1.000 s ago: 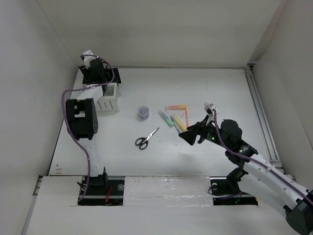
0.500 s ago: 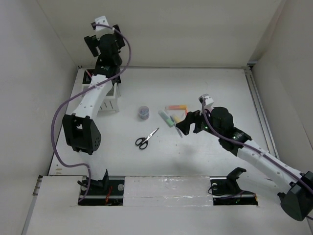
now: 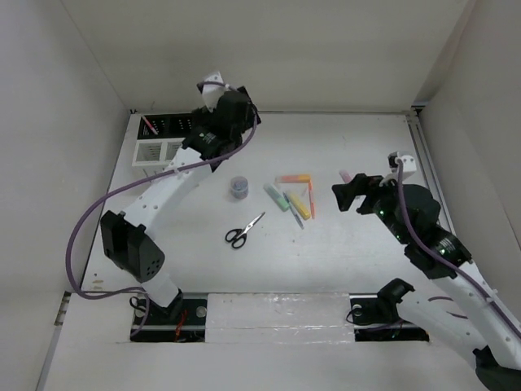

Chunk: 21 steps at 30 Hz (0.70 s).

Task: Sort the stationery into containers
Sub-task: Grab a piece of stationery with the left arm

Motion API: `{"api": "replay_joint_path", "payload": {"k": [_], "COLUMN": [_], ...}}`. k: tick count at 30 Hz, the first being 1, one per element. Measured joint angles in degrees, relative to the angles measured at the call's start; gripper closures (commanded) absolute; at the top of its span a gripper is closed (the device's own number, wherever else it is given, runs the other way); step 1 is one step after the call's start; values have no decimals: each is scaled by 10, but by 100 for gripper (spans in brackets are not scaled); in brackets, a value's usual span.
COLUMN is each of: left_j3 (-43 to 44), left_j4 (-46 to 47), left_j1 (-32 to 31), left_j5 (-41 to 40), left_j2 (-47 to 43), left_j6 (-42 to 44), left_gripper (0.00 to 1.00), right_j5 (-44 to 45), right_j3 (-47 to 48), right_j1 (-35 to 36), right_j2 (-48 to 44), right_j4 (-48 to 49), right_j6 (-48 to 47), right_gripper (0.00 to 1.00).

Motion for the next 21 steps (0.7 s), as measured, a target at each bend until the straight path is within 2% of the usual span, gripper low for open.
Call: {"api": "replay_joint_path", "payload": {"k": [3,7,10,15,21], "left_j3": [-39,-22,-22,-23,-33], "left_j4": [-65,-144,-197,-277,-287], "left_j1": [-59,-178,-231,-251,-255], "left_j5": [-8,-14,-16,-7,15], "left_j2": [-4,54,94,136,169], "left_j6": [-85,-195,-264,-372,-416], "left_gripper": [0,0,0,0,5], "right_j5": [17,23,21,12,1], "right_j3": [27,39,38,37,20], "right_j1": [0,0,0,0,-4], "right_j2": [-7,8,20,23,21], "right_j4": [-14,-23,-32,-36,-30], "right_j6": [-2,-7,-11,-16,-19], "right_gripper": [0,0,0,0,0]}}
